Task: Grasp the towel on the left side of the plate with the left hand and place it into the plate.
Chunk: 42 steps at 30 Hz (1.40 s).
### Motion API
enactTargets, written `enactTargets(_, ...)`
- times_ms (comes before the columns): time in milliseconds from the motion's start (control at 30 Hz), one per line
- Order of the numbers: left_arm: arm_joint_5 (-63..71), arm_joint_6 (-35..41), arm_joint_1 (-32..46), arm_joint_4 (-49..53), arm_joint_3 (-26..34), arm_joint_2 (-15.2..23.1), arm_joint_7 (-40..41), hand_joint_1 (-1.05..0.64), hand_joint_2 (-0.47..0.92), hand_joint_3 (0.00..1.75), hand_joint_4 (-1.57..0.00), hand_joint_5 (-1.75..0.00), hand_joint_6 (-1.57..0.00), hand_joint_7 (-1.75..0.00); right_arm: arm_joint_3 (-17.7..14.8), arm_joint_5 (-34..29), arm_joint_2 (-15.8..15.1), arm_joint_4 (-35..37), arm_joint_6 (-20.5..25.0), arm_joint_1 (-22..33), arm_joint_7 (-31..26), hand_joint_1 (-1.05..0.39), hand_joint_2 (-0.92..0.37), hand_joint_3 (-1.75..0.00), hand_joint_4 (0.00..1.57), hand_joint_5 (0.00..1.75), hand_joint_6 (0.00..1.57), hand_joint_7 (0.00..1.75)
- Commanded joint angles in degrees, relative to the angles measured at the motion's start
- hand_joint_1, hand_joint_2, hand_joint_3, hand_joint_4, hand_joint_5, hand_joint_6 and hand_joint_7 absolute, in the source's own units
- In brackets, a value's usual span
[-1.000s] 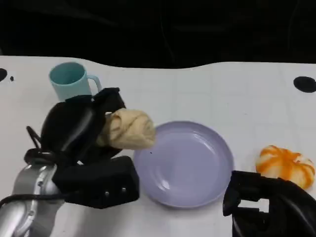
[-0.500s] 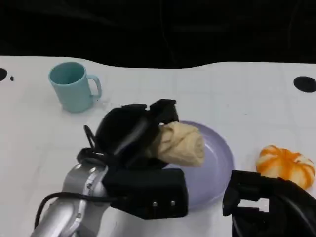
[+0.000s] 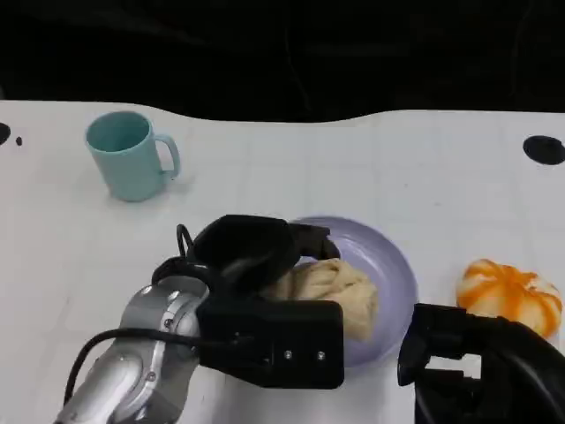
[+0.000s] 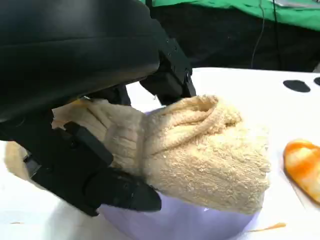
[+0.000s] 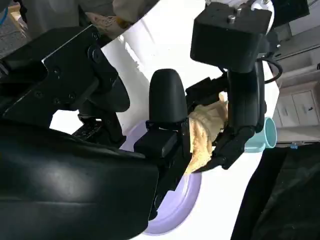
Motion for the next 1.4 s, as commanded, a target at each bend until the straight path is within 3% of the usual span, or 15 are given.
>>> enactTargets(33, 0.66, 0.85, 0.21, -3.60, 0.19, 1.82, -2.20, -0.63, 0.92, 0.22, -0.14, -0.50, -0.19, 0.00, -0.09, 0.05, -0.31, -0.35, 0.80, -0.52, -0.41, 0.05, -0.43, -1.47, 0.82, 1.75, 0.69, 1.59)
enactTargets(433, 0.04, 1.80, 1.53, -11.42, 2.92, 6.71, -6.79, -0.79, 0.92, 0.29, -0.03, -0.52, -0.07, 0.00, -0.25, 0.32, -0.21, -0.03, 0.88, -0.81, -0.27, 0.06, -0.44, -1.47, 0.82, 1.75, 0.69, 1.60)
enactTargets(733, -7.22, -0.25, 5.55, -17.20, 9.81, 10.34, -8.32, -0.73, 0.92, 0.27, -0.05, -0.57, -0.15, -0.04, -0.22, 0.36, 0.11, 0.03, 1.14, -0.96, -0.35, 0.06, -0.44, -1.47, 0.82, 1.75, 0.69, 1.60)
enactTargets(867, -14.21, -0.30, 8.84, -18.71, 14.49, 10.42, -8.17, -0.65, 0.92, 0.25, -0.18, -0.60, -0.27, -0.08, 0.10, 0.09, 0.22, -0.10, 1.17, -0.87, -0.65, 0.05, -0.43, -1.47, 0.82, 1.75, 0.69, 1.60)
enactTargets(1000, -24.20, -1.66, 13.61, -19.44, 20.60, 8.23, -6.11, -0.53, 0.92, 0.20, -0.46, -0.51, -0.50, -0.08, 0.14, 0.15, 0.26, -0.16, 1.31, -1.05, -0.72, 0.05, -0.44, -1.46, 0.82, 1.75, 0.69, 1.60)
enactTargets(1167, -40.50, 2.58, 19.50, -23.01, 28.01, 4.52, -7.59, -0.29, 0.92, 0.21, -0.77, -0.61, -0.78, -0.16, 0.27, 0.09, 0.23, 0.01, 1.38, -1.33, -0.82, 0.06, -0.44, -1.46, 0.82, 1.75, 0.68, 1.60)
enactTargets(1300, -52.11, 6.67, 24.60, -26.55, 32.84, 2.29, -7.06, -0.24, 0.92, 0.26, -0.88, -0.67, -0.87, -0.17, 0.37, -0.03, 0.04, 0.03, 1.38, -1.41, -0.78, 0.06, -0.44, -1.46, 0.82, 1.75, 0.69, 1.60)
enactTargets(1400, -59.97, 11.83, 28.22, -29.22, 36.27, 0.23, -5.29, -0.21, 0.92, 0.30, -0.90, -0.90, -1.05, -0.21, 0.33, -0.10, -0.17, 0.10, 1.11, -1.40, -0.57, 0.06, -0.44, -1.46, 0.82, 1.75, 0.68, 1.59)
